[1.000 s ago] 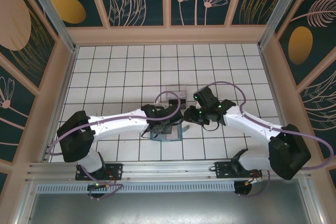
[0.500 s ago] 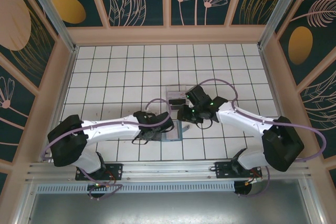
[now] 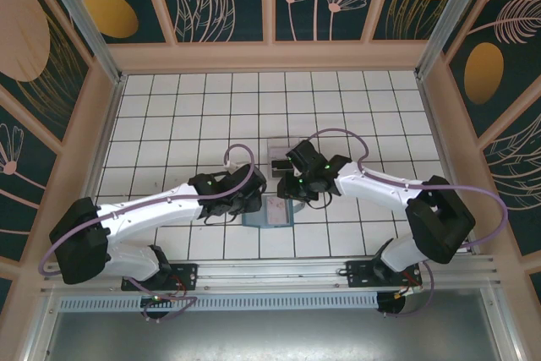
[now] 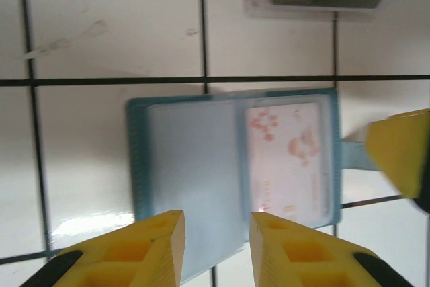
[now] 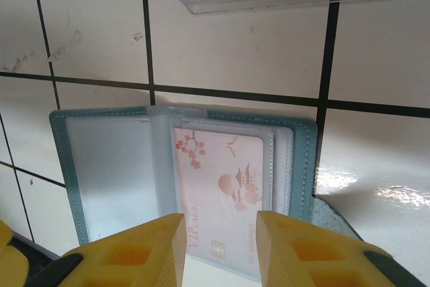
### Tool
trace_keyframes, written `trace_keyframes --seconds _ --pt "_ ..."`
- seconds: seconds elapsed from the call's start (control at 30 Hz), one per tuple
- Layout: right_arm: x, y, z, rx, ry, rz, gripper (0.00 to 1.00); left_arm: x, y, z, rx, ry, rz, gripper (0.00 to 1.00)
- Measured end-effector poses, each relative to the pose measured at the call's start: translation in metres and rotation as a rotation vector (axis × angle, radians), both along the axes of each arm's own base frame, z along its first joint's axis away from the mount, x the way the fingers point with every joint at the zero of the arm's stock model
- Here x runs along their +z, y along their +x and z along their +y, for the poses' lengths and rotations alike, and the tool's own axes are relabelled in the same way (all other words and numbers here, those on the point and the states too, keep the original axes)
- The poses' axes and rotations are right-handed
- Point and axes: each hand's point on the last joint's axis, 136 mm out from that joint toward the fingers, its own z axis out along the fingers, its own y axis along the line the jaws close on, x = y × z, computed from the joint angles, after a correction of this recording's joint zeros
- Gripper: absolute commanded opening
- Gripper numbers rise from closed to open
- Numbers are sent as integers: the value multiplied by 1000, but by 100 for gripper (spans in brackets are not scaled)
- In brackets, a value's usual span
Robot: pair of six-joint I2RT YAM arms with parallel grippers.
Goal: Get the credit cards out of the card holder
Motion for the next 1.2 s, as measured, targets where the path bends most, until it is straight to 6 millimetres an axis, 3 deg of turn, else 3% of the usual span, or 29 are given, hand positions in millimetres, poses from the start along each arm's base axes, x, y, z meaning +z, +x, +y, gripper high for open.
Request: trace_keyframes --seconds 0.27,0.57,0.77,1.0,1.2 --pt "-12 -3 -1 -12 2 12 33 -19 6 -35 -38 -115 55 27" --pt "-28 -11 -7 -19 -12 41 33 -62 -5 -23 -18 -145 147 18" --pt "-34 -13 -3 -7 -11 54 33 -76 -11 -16 -14 -127 166 17" --pt "-42 -19 -2 9 -28 78 32 -75 -10 -17 -15 -127 165 20" --pt "-44 -20 -1 11 -30 79 31 -54 0 -31 -23 -149 140 22"
